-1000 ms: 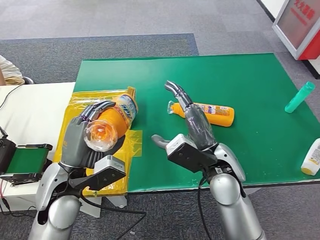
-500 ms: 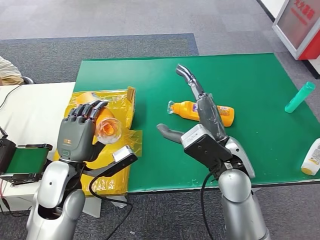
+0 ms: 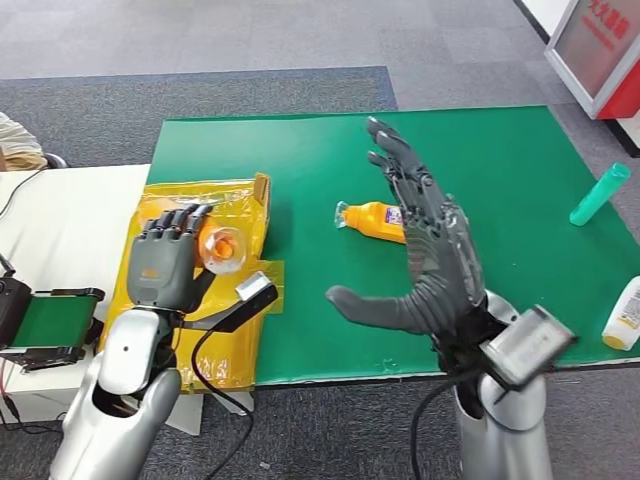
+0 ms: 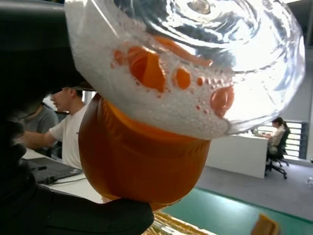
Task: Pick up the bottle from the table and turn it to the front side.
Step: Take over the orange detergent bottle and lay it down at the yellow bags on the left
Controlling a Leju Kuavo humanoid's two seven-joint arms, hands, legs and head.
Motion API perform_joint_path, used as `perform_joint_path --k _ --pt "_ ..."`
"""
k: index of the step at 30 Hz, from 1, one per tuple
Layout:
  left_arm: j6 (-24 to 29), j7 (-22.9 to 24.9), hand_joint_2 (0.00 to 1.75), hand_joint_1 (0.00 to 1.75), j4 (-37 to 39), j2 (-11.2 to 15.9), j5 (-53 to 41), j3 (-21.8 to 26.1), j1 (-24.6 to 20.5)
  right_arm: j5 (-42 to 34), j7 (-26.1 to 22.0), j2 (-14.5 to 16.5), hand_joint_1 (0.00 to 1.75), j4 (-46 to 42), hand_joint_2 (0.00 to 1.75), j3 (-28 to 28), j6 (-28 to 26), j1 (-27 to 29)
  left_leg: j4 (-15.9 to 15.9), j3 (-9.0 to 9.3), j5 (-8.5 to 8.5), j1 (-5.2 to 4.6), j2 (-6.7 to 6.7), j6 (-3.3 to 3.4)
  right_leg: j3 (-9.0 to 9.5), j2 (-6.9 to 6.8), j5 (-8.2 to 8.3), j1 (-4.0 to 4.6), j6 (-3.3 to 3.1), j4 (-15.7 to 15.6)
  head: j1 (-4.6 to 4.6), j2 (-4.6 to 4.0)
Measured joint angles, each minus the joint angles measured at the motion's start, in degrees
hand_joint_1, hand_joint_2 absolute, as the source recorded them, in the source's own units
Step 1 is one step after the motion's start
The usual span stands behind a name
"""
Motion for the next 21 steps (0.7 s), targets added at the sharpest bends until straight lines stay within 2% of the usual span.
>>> perform_joint_path --k 2,4,6,8,13,21 --pt "-1.01 0.75 1.75 1.75 2.67 0.79 0.00 -1.69 -1.17 -1.56 -0.66 -0.33 0.00 -2.79 1.75 0.31 1.02 0.90 0.00 0.00 -0.01 -0.01 0.00 0.00 0.00 0.01 0.00 -0.01 0.00 0.00 0.01 0.00" --pt "-4.30 2.41 1.75 1.75 5.68 1.16 0.00 -2.88 -2.69 -2.49 -0.81 -0.68 0.00 -4.81 1.75 0.63 1.81 1.58 0.00 0.00 -0.01 -0.03 0.01 0.01 0.00 0.01 0.00 -0.03 0.01 -0.01 0.01 0.00" --pt "-8.91 5.58 1.75 1.75 9.72 1.30 0.00 -4.07 -4.88 -3.26 -0.84 -0.94 0.00 -5.75 1.75 0.91 2.51 1.89 0.00 0.00 -0.01 -0.04 0.00 0.01 -0.01 0.01 0.01 -0.03 0.00 -0.01 0.01 0.00" --pt "-11.27 8.51 1.75 1.75 14.16 1.38 0.00 -5.36 -7.10 -3.72 -1.15 -1.11 0.00 -6.14 1.75 1.15 3.14 2.02 0.00 0.00 0.00 -0.04 0.00 -0.01 -0.02 0.01 0.05 -0.03 -0.02 -0.01 0.01 0.00" --pt "-12.52 10.55 1.75 1.75 22.00 1.52 0.00 -7.96 -10.70 -4.07 -1.86 -1.52 0.00 -6.85 1.75 1.62 3.87 2.58 0.00 0.00 0.03 -0.03 0.01 -0.03 -0.02 0.02 0.08 -0.02 -0.04 0.00 0.00 0.00" --pt "-14.09 10.68 1.75 1.75 27.79 1.71 0.00 -11.16 -13.41 -4.72 -2.91 -2.09 0.00 -7.15 1.75 1.84 4.62 3.03 0.00 -0.02 0.02 -0.03 0.01 -0.02 -0.01 0.01 0.07 -0.02 -0.04 0.00 0.01 0.00"
